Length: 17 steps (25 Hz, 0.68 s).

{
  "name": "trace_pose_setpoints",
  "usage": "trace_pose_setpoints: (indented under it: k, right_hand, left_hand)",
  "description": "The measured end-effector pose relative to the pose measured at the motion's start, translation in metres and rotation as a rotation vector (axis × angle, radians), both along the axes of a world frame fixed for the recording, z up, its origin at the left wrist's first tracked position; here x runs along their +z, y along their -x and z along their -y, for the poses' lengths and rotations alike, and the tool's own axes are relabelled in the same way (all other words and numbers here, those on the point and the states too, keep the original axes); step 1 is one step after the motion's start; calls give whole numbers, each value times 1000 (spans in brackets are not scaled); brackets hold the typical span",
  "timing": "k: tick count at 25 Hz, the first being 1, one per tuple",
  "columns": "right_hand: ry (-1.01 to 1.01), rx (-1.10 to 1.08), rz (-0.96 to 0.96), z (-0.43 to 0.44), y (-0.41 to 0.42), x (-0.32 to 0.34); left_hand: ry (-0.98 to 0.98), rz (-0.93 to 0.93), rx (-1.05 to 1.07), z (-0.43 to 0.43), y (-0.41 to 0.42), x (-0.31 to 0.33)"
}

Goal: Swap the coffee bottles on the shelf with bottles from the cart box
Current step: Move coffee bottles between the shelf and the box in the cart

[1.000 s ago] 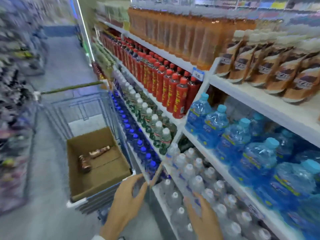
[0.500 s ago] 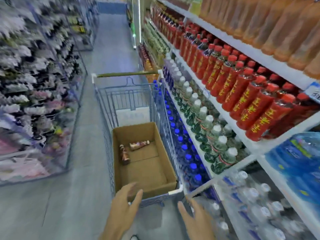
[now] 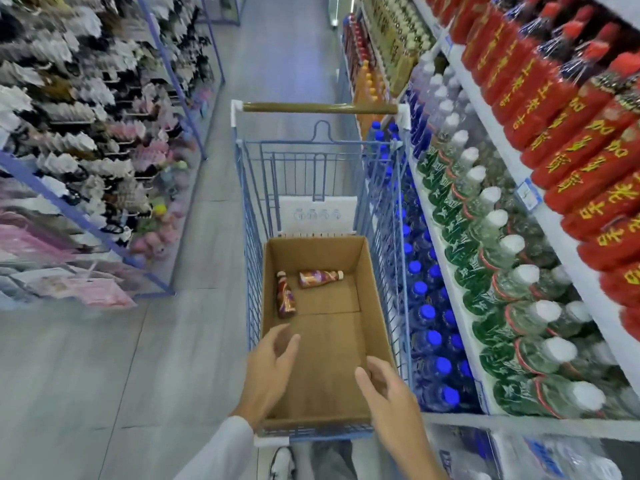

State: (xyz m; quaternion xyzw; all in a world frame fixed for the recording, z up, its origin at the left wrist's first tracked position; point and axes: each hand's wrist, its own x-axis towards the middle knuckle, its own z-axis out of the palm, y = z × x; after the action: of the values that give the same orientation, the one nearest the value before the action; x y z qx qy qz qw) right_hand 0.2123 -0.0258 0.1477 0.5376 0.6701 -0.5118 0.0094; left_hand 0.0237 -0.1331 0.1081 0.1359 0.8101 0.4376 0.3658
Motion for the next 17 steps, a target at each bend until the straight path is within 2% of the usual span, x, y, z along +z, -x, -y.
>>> trace_pose_setpoints:
  k: [4, 7, 10, 17]
  right_hand:
    - [96, 25, 19, -47, 35, -27]
    - [217, -19, 26, -79, 63, -69]
    - [281, -100, 19, -109, 86, -119]
    - [325, -179, 13, -148, 131, -207]
  left_hand:
    - [35, 167, 142, -73, 35, -42]
    - [125, 276, 290, -119, 70, -104]
    - [282, 236, 386, -149, 99, -178]
    - [555, 65, 334, -189, 137, -318]
